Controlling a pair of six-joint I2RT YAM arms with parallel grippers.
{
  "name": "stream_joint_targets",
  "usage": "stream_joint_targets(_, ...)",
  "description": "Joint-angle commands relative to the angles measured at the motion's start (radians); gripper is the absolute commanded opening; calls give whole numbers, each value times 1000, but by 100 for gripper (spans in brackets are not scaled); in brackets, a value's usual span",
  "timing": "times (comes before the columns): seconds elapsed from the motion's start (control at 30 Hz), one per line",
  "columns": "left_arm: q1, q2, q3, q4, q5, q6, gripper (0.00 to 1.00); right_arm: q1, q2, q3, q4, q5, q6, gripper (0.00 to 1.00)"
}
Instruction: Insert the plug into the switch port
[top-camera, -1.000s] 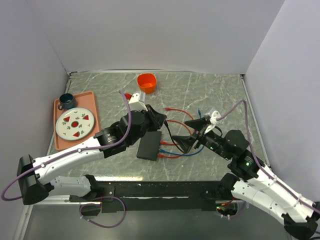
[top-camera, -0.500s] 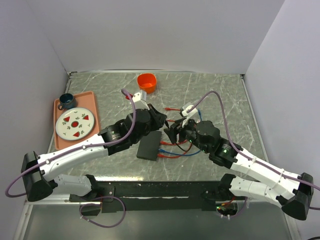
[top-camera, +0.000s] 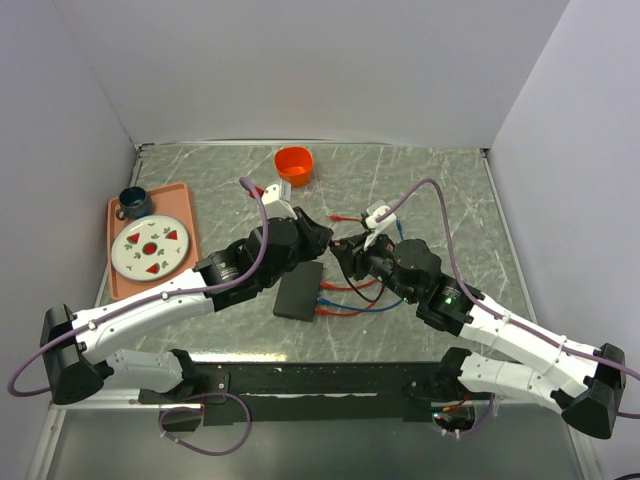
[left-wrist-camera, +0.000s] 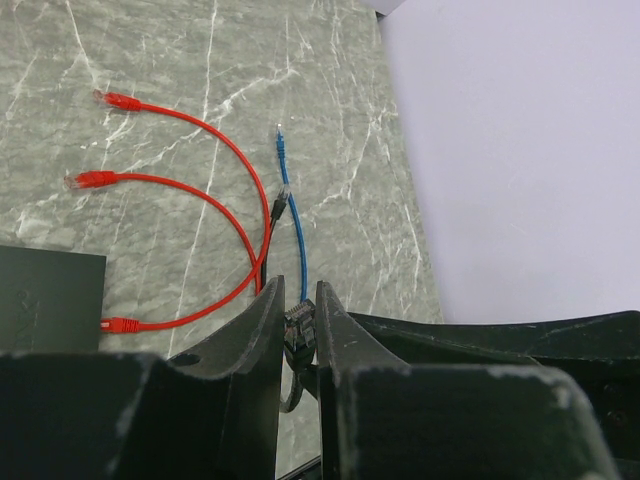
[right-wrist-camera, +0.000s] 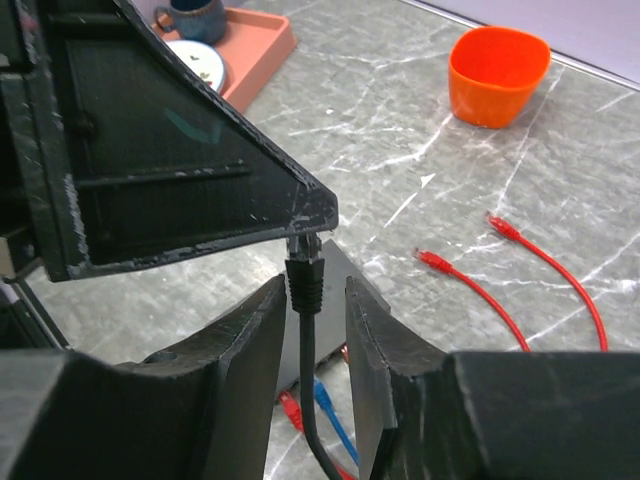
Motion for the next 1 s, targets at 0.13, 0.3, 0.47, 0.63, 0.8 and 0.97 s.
stream_joint_targets(0.13,-5,-25,8,36,4,-12,1,2,36,29,77,-23,11,38)
stream_joint_targets(0.3,-5,-23,6,36,1,-20,1,2,67,44,55,-13,20,37)
stream_joint_targets(0.47,-5,-26,0,44,8,-23,1,4,67,28,69,3,24,1)
stream_joint_targets(0.63,-5,-42,-12,47,16,-6,7,2,42,-1,80,44,21,0)
stream_joint_targets(0.8,8,-66,2,-16,-56,40,77,1,-4,-34,69,30,-24,0)
stream_joint_targets(0.97,52,-140,-29,-42,-124,106,99,-3,-59,-84,71,-129,-98,0)
